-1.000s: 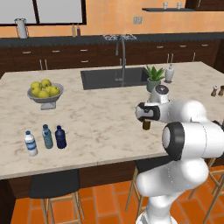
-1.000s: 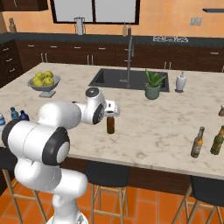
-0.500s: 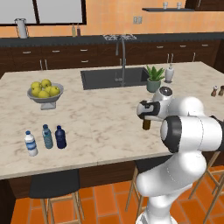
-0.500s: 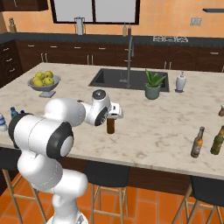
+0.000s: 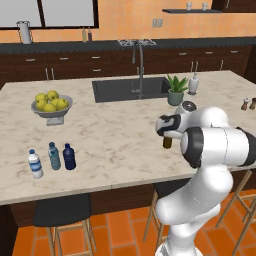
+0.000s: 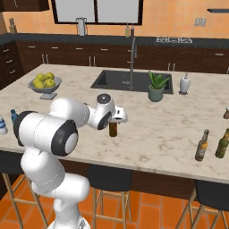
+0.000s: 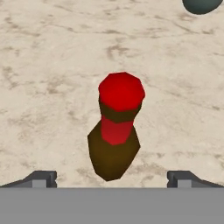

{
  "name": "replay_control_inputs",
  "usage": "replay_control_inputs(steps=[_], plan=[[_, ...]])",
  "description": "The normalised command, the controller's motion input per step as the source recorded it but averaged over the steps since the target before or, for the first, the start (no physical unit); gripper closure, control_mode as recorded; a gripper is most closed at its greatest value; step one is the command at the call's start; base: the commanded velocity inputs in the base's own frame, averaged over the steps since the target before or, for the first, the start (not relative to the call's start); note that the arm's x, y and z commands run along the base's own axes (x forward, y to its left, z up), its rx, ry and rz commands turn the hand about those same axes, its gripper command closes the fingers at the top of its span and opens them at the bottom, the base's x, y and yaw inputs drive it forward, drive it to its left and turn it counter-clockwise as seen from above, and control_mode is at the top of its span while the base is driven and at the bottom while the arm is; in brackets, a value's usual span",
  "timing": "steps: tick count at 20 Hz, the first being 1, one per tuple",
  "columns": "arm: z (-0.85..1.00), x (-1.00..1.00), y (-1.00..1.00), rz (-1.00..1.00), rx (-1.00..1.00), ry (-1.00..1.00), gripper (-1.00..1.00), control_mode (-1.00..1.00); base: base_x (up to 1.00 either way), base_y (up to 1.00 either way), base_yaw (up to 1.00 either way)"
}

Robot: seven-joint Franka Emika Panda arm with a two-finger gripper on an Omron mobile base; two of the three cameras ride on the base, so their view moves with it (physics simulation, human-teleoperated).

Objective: Move the plastic bottles in the middle to the plastics group, and the glass bottles in the middle to the glass group.

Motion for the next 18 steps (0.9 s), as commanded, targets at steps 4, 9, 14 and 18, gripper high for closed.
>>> replay_control_inputs(steps=[4,9,14,18], plan=[[-0.1,0.06,0.04,0.0,0.0,0.0,-1.0,-1.0,0.0,0.0,0.0],[-0.06,0.09,0.0,0.0,0.0,0.0,-1.0,-1.0,0.0,0.0,0.0],[-0.05,0.09,0.0,0.0,0.0,0.0,-1.0,-1.0,0.0,0.0,0.0],[-0.09,0.03,0.0,0.0,0.0,0.0,-1.0,-1.0,0.0,0.0,0.0]])
